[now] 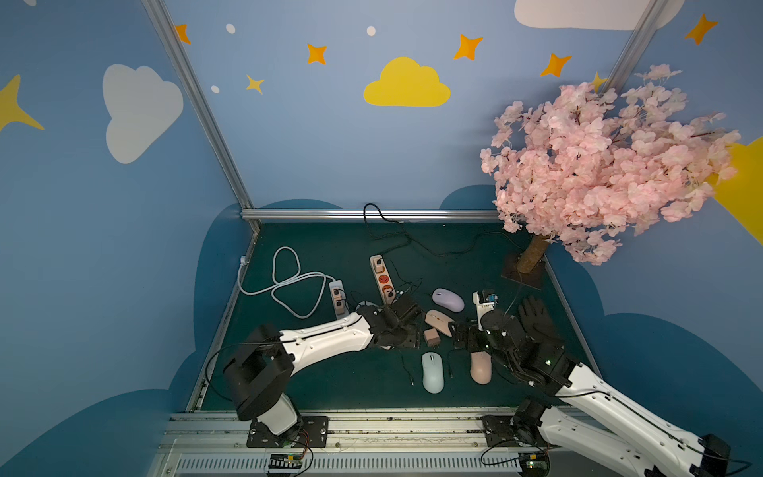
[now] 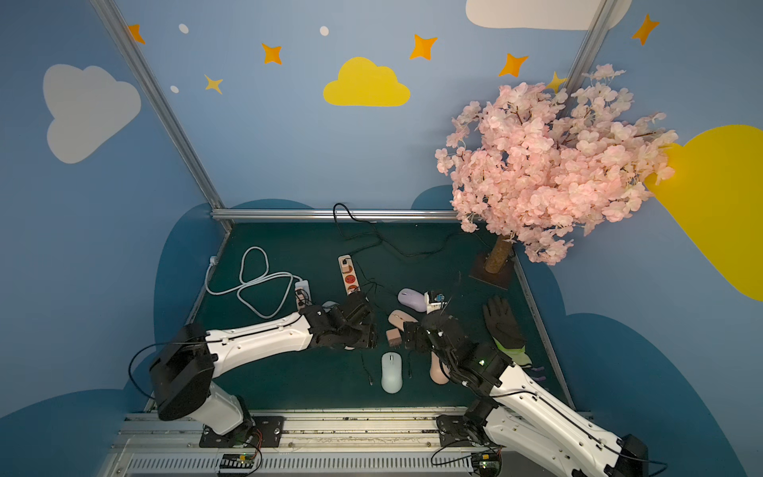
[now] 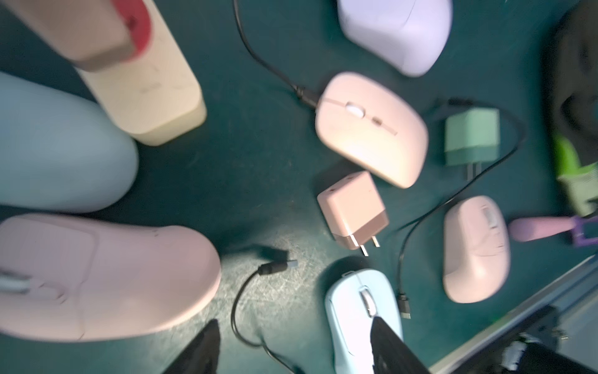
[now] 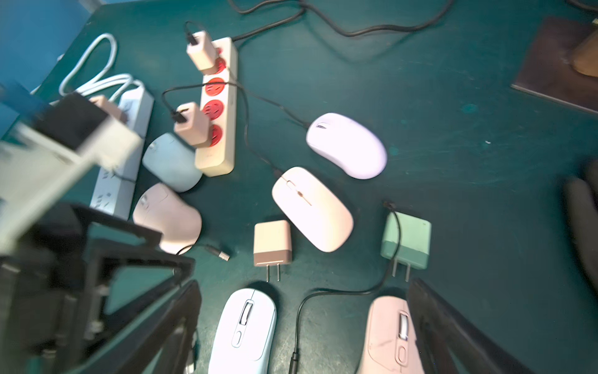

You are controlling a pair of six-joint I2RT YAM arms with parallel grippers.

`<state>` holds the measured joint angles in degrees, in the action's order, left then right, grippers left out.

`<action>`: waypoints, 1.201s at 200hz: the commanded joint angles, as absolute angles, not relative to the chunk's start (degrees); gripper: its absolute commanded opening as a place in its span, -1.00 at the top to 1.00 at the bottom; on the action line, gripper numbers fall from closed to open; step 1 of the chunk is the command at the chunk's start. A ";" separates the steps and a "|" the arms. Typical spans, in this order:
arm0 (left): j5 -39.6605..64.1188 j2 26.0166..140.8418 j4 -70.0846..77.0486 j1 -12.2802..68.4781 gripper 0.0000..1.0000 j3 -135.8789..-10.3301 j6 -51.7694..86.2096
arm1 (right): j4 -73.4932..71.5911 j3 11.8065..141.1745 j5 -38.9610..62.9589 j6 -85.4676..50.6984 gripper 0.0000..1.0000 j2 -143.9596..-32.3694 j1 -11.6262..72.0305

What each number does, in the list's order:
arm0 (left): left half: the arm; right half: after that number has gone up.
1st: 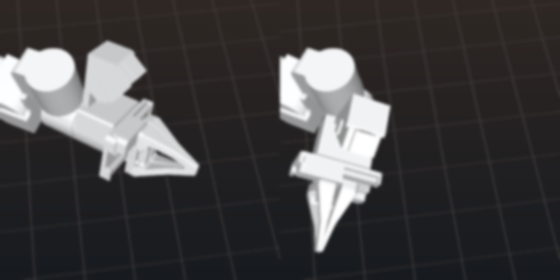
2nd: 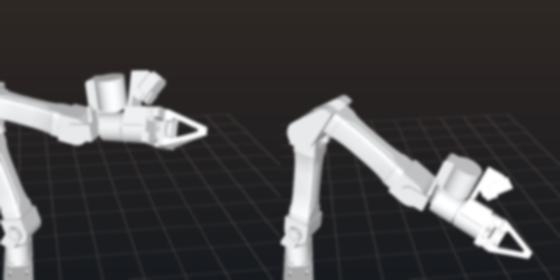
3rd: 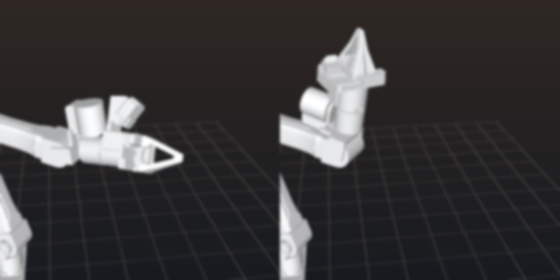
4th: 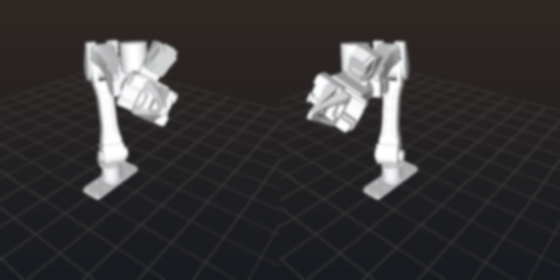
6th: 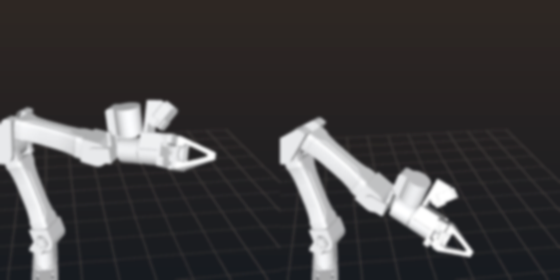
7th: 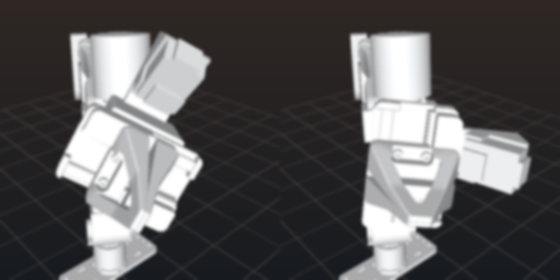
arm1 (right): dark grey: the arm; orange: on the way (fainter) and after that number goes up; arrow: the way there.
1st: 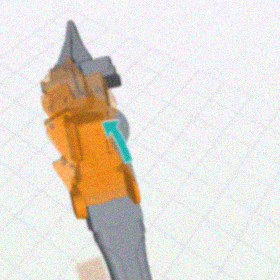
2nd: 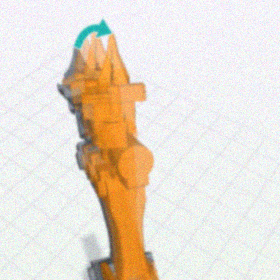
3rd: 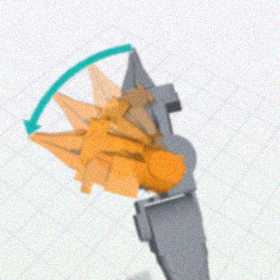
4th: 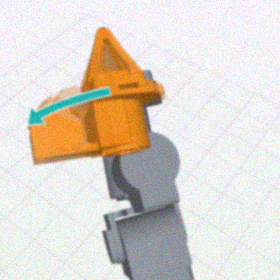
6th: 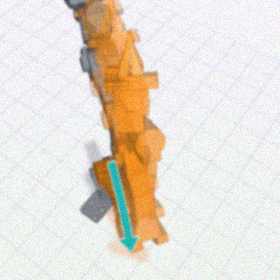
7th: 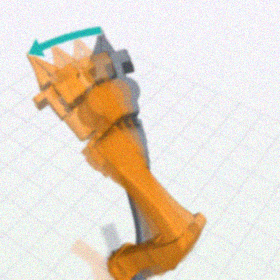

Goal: Unplug the wireless mouse
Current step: Place the power cord at the center of the board, then pick up the mouse from the center of the board.

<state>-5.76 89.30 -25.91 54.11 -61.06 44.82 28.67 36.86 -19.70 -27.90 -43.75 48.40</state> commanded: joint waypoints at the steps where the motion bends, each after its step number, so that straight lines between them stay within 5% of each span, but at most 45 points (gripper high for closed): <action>1: -10.42 82.84 -30.00 53.96 -0.58 -60.75 41.89 | 24.07 35.09 -13.09 -21.55 -0.97 -41.39 48.17; 56: -17.88 60.14 -29.93 51.30 -0.69 -49.44 40.51 | 19.65 36.88 0.86 -15.30 -0.97 -48.46 48.26; 107: -6.55 47.63 -30.02 37.62 -0.67 -40.97 42.85 | 18.89 47.72 15.50 -7.54 -0.94 -69.47 49.82; 183: 15.37 40.19 -25.75 16.41 -0.66 -32.08 46.48 | 33.39 71.91 13.63 2.24 -0.91 -97.28 52.81; 240: 20.03 35.99 -28.85 8.20 -0.65 -29.71 46.07 | 38.14 80.88 10.90 5.08 -0.90 -107.75 53.35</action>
<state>16.29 37.43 -27.11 10.24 -30.39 46.52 34.04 77.95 12.05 2.76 -105.62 53.08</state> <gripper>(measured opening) 0.823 0.950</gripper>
